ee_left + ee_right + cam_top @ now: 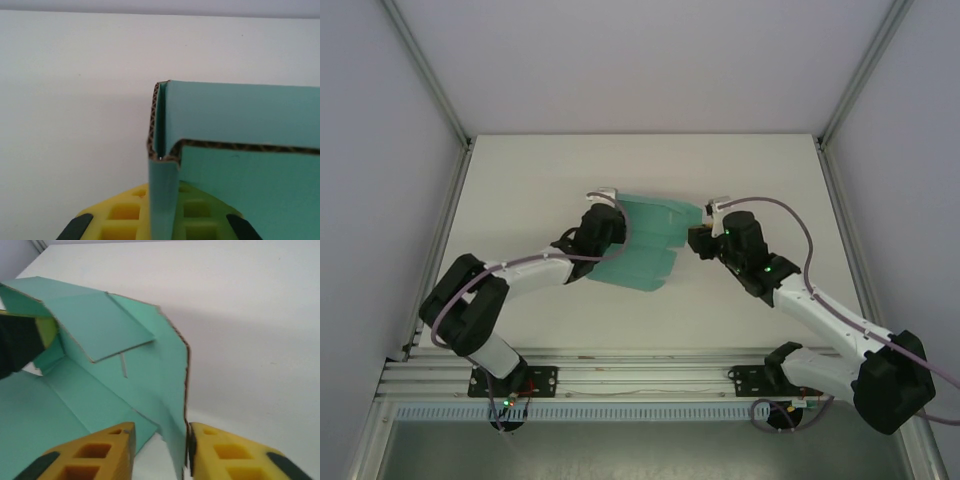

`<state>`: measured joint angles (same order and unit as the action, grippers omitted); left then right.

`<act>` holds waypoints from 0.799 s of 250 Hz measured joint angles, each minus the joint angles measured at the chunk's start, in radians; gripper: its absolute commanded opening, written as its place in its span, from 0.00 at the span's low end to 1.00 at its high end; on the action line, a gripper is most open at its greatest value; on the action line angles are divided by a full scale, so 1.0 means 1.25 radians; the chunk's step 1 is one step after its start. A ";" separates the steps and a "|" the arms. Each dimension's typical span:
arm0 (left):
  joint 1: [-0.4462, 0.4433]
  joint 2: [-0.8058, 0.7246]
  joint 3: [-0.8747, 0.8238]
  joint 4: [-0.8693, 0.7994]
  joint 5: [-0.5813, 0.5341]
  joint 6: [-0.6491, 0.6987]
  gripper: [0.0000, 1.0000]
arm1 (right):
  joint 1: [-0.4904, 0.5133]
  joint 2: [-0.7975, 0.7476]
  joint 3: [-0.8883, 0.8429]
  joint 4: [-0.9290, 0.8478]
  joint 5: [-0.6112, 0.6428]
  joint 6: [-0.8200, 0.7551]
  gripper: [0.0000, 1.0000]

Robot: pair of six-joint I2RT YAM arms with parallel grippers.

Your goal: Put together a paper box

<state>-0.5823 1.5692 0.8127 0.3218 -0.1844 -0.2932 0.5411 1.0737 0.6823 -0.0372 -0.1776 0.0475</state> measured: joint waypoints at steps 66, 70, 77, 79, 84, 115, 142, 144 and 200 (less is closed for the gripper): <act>0.003 -0.036 -0.017 -0.001 0.025 0.007 0.00 | 0.000 -0.056 0.000 0.004 0.051 0.024 0.90; 0.003 -0.036 -0.017 -0.002 0.025 0.007 0.00 | 0.000 -0.060 0.000 0.007 0.056 0.023 0.92; 0.003 -0.036 -0.018 -0.003 0.025 0.007 0.00 | 0.000 -0.065 0.002 0.008 0.063 0.023 0.94; 0.003 -0.036 -0.018 -0.003 0.025 0.007 0.00 | 0.000 -0.066 0.003 0.009 0.064 0.027 0.95; 0.003 -0.036 -0.018 -0.003 0.024 0.007 0.00 | 0.000 -0.068 0.006 0.009 0.068 0.027 0.95; 0.003 -0.036 -0.019 -0.009 0.022 0.006 0.00 | 0.000 -0.060 0.037 0.012 0.084 0.032 1.00; 0.003 -0.036 -0.019 -0.017 0.022 0.006 0.00 | 0.000 -0.030 0.062 0.022 0.093 0.037 1.00; 0.003 -0.036 -0.019 -0.017 0.022 0.006 0.00 | 0.000 -0.028 0.063 0.022 0.095 0.037 1.00; 0.003 -0.036 -0.018 -0.032 0.019 0.005 0.00 | 0.000 0.102 0.084 0.021 0.105 0.049 1.00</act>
<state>-0.5781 1.5242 0.7898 0.2821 -0.1604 -0.2863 0.5415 1.2007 0.7876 -0.0109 -0.0463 0.1089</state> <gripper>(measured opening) 0.094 0.997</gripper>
